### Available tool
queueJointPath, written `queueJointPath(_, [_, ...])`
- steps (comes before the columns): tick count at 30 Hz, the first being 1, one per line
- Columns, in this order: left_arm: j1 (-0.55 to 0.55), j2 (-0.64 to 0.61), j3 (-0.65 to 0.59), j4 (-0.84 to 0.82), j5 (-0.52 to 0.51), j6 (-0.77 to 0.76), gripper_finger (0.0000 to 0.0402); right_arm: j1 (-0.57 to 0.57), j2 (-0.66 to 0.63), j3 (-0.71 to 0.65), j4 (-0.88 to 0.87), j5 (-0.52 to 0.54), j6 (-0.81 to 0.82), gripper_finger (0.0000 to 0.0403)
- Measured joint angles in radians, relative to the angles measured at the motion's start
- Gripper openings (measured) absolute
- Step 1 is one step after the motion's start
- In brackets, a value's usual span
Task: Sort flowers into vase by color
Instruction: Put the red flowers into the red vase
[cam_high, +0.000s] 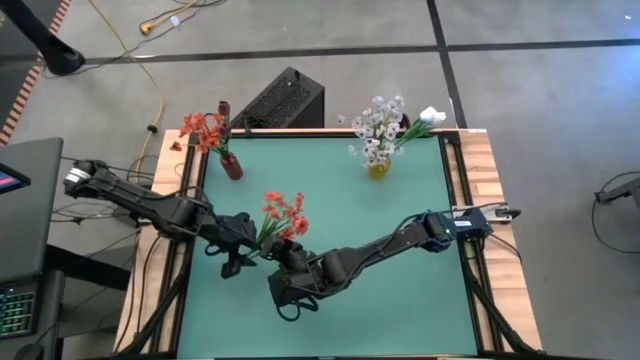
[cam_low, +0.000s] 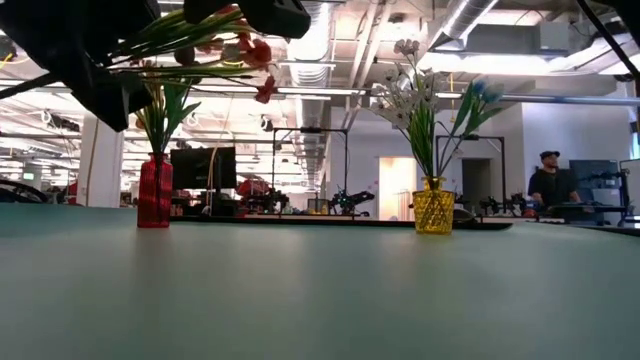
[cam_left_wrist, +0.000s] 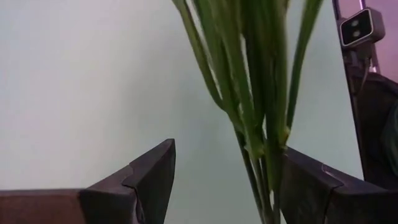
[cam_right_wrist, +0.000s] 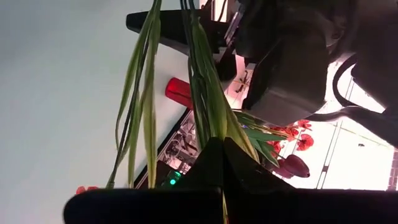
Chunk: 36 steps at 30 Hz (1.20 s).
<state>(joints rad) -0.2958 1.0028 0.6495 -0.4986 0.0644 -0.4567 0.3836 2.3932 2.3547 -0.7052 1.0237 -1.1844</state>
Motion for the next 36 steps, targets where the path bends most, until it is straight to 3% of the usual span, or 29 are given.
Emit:
queueJointPath(7, [0.0, -0.032, 0.0, 0.01, -0.04, 0.001, 0.0226, 0.0, 0.0, 0.0, -0.006, 0.0, 0.003, 0.0018])
queueJointPath(10, [0.0, -0.055, 0.0, 0.014, -0.066, 0.001, 0.0206, -0.001, 0.0, 0.0, -0.01, 0.0, 0.006, 0.0018])
queueJointPath(25, [0.0, -0.074, 0.0, 0.019, -0.078, 0.012, 0.001, -0.014, 0.0, 0.0, 0.004, 0.0, 0.081, 0.0038])
queueJointPath(31, [0.0, -0.074, 0.0, 0.023, -0.1, 0.027, 0.0002, -0.011, 0.0, 0.0, 0.003, 0.0, 0.106, 0.0051])
queueJointPath(36, [0.0, -0.074, 0.0, 0.027, -0.132, 0.031, 0.0, -0.011, 0.0, 0.0, 0.002, -0.008, 0.104, 0.0095])
